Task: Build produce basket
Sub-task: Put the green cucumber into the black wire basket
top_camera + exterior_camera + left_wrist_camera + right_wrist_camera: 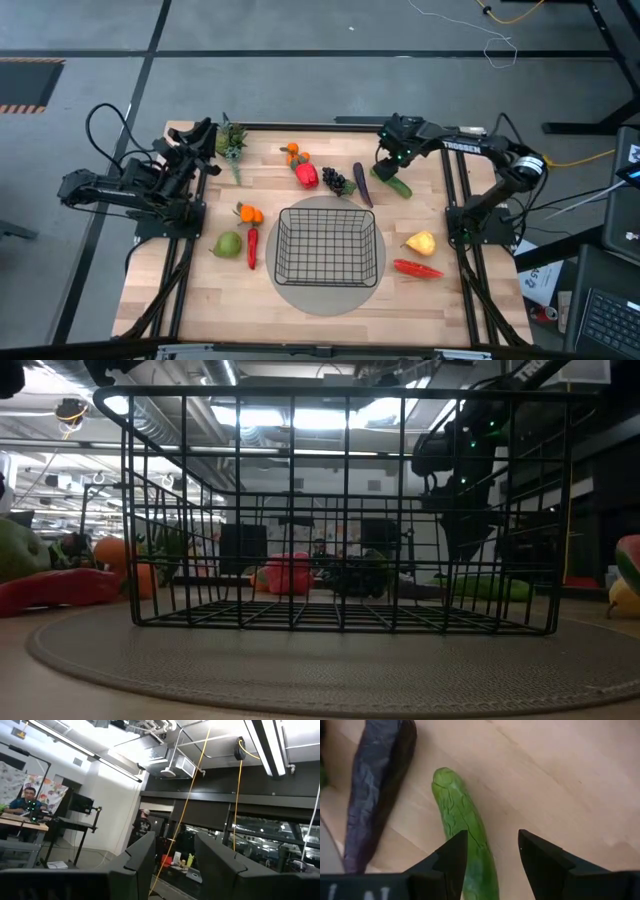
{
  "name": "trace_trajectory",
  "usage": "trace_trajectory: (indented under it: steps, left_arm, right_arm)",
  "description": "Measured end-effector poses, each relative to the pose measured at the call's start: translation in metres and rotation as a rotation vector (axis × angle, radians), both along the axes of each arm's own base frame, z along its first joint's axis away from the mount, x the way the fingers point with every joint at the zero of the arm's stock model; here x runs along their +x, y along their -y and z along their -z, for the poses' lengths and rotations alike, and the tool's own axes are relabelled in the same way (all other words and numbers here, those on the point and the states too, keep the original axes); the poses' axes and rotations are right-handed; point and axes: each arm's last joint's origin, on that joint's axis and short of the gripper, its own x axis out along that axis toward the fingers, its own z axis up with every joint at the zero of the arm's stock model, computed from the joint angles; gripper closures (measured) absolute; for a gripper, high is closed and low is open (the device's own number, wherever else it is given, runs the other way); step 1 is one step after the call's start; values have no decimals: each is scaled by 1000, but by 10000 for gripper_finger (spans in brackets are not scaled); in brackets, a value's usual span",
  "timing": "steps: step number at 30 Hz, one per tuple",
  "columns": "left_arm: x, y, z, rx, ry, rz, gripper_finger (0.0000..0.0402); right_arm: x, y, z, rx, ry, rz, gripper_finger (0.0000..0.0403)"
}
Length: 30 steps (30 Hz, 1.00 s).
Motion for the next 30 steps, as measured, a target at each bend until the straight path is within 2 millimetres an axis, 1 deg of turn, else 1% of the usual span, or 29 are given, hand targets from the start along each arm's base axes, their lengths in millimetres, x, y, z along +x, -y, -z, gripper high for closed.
trace_trajectory:
  steps: [3,7,10,13,17,22,27,30]
  left_arm:
    - [0,0,0,0,0,0,268]
    - [0,0,0,0,-1,0,268]
    - [0,0,0,0,-2,0,268]
    - [1,0,0,0,-8,0,268]
    - [1,0,0,0,-8,0,268]
    - [1,0,0,0,-8,0,268]
    - [1,0,0,-5,0,6,268]
    - [1,0,1,-5,-4,6,268]
  right_arm:
    - [3,0,8,15,-26,-50,218]
    - [9,-5,16,31,-55,-120,194]
    - [13,-9,21,51,-65,-140,173]
    - [17,-11,27,63,-82,-150,163]
    - [19,-12,36,89,-108,-124,162]
    - [21,-10,50,128,-143,-29,162]
    - [23,-10,55,140,-154,-1,164]
    - [23,-9,55,139,-152,3,184]
